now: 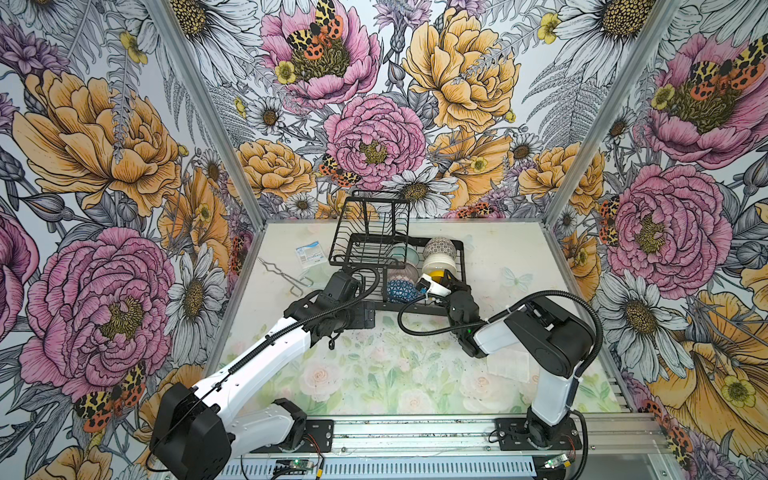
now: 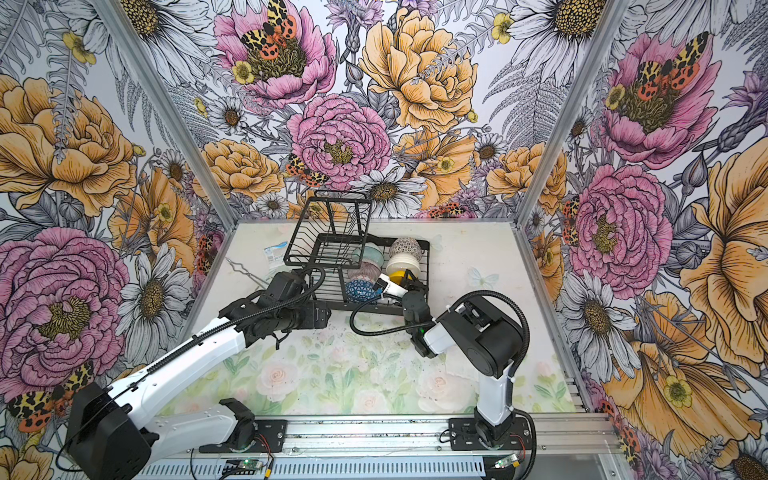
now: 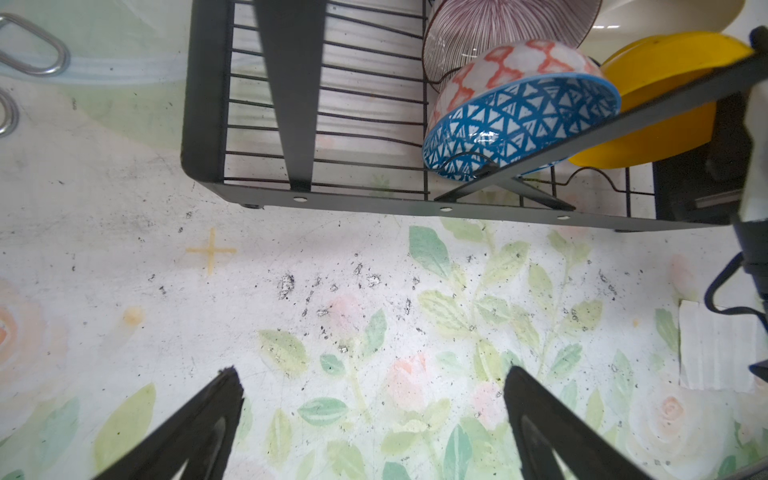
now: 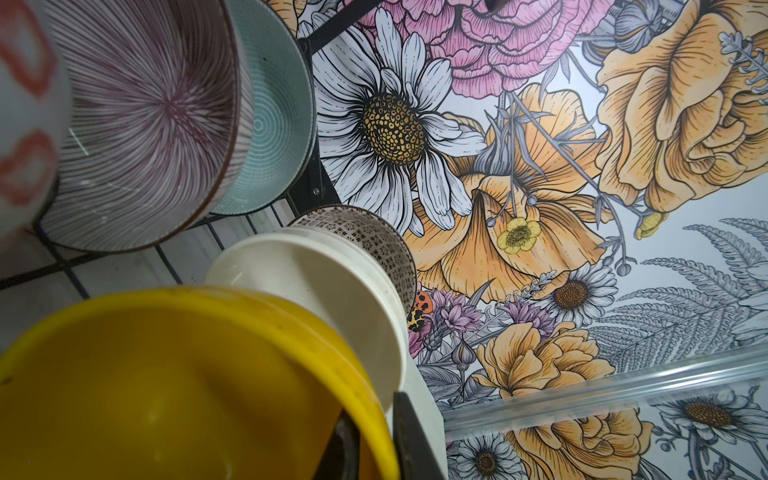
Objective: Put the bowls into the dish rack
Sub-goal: 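Lower the yellow bowl into the rack slot beside the white bowl, then open the right gripper and release the yellow bowl in the rack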
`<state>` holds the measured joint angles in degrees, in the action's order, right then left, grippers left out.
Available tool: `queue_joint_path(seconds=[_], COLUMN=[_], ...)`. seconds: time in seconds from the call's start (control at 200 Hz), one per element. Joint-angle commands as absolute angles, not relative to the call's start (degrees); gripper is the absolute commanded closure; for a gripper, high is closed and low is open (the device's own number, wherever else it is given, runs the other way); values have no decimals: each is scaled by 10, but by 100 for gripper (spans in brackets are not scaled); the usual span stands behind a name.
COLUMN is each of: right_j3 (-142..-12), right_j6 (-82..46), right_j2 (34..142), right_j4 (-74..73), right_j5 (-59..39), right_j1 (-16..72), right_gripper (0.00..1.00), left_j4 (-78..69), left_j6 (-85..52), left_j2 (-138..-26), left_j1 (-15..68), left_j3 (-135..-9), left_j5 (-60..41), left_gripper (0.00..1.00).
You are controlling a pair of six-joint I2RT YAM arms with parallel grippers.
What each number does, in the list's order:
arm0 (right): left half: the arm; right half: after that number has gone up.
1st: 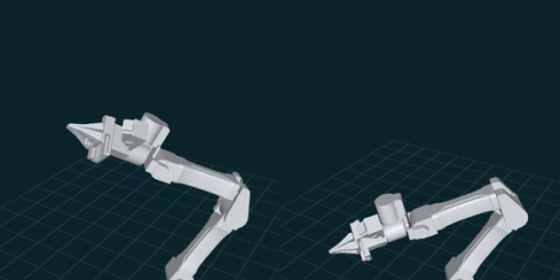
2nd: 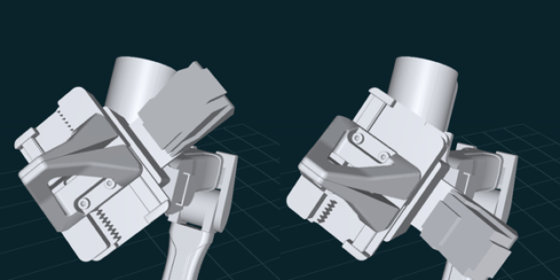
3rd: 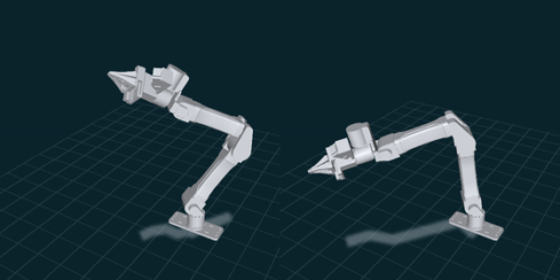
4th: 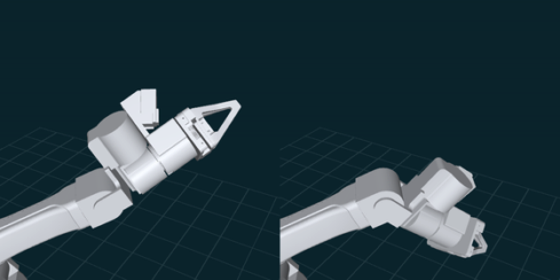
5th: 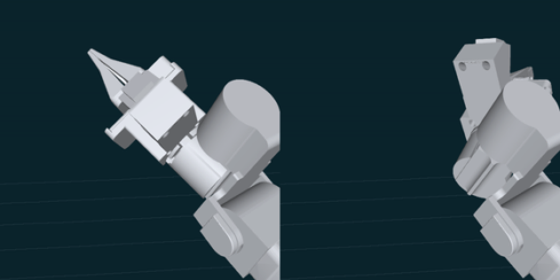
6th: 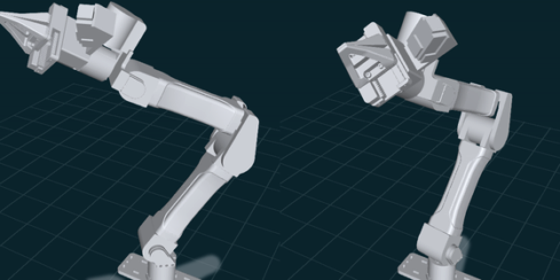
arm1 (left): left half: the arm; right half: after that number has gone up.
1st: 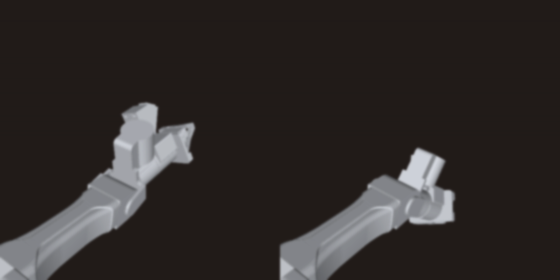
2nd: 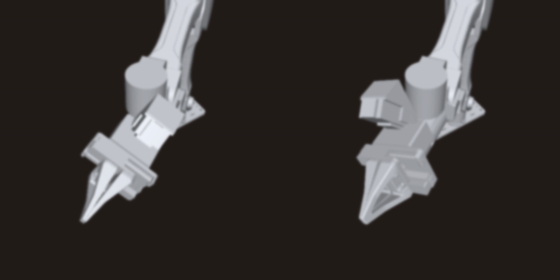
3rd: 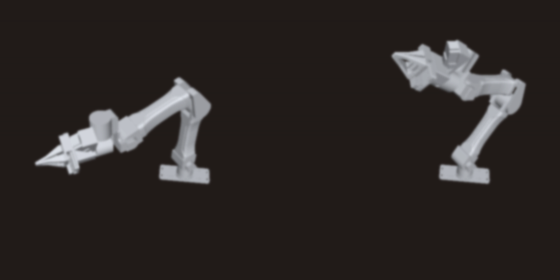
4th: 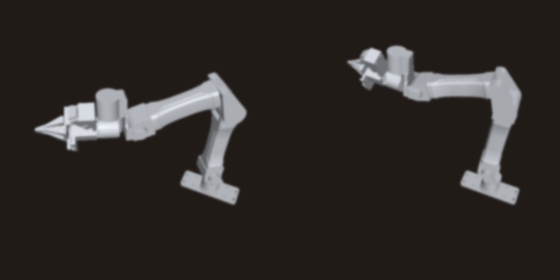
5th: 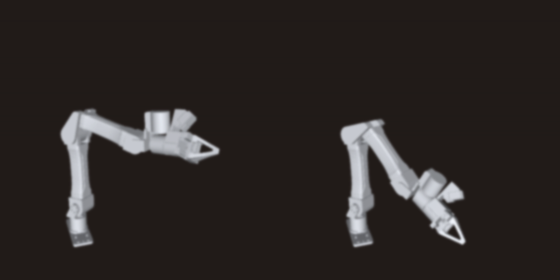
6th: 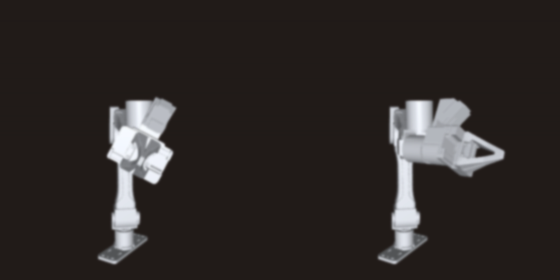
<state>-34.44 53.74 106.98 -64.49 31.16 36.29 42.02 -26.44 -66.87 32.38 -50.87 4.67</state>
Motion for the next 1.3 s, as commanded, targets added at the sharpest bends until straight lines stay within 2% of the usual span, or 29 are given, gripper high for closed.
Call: queue_joint_path(seconds=[0.0, 0.185, 0.51, 0.626, 0.831, 0.901, 1.021, 1.291], right_j3=[-341, -340, -339, -338, -330, -328, -324, -324], right_j6=[524, 526, 526, 525, 520, 518, 512, 481], right_j2=[1078, 1078, 1070, 1065, 1050, 1044, 1034, 1000], right_j4=[-604, -607, -607, -604, -597, -593, -585, -530], right_j5=[296, 301, 304, 303, 297, 296, 293, 268], right_j1=[366, 364, 362, 361, 360, 360, 359, 356], right_gripper=[80, 78, 61, 53, 27, 22, 15, 9], left_j4=[417, 415, 416, 416, 416, 416, 416, 416], left_j6=[-254, -254, -254, -254, -253, -253, -252, -248], left_j2=[-666, -666, -666, -666, -667, -667, -669, -669], left_j1=[321, 321, 321, 322, 322, 322, 322, 323], left_j3=[-509, -508, -506, -507, -508, -509, -510, -512], left_j5=[42, 43, 42, 43, 43, 43, 43, 45], left_gripper=[1, 1, 1, 1, 1, 1, 1, 1])
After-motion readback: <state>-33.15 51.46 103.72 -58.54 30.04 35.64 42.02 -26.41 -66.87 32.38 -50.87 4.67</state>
